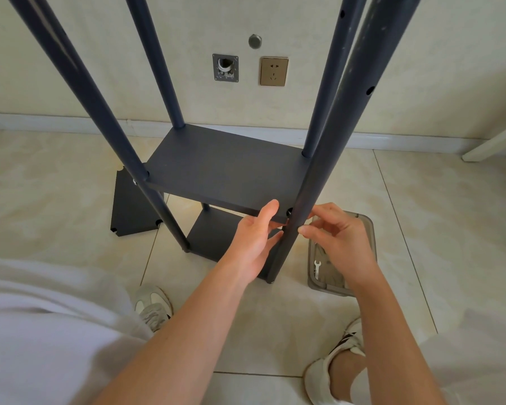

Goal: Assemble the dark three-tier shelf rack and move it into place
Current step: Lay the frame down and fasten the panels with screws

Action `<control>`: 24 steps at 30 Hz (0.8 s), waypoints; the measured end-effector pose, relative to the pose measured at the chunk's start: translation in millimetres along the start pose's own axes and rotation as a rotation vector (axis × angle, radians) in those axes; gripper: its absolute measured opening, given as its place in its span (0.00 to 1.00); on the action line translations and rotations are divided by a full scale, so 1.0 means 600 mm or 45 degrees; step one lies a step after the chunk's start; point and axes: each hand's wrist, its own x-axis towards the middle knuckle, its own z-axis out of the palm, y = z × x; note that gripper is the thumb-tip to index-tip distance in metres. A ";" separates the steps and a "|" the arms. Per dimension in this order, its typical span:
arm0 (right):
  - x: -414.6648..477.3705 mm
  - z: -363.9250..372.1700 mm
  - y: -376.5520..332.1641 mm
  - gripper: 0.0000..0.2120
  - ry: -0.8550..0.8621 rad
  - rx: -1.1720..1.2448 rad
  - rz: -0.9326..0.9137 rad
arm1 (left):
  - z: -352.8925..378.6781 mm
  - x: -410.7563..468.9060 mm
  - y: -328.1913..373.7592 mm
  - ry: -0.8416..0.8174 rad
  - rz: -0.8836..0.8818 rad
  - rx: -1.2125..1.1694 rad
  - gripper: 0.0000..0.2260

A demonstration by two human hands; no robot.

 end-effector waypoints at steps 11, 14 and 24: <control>0.005 0.008 -0.001 0.18 -0.095 0.082 0.048 | -0.004 -0.009 0.001 0.017 0.043 0.029 0.14; 0.005 0.008 0.004 0.18 -0.112 0.178 0.072 | -0.006 -0.015 0.004 0.127 0.058 0.173 0.13; 0.012 0.017 0.000 0.18 -0.199 0.285 0.110 | -0.048 -0.058 0.031 0.527 0.360 0.909 0.20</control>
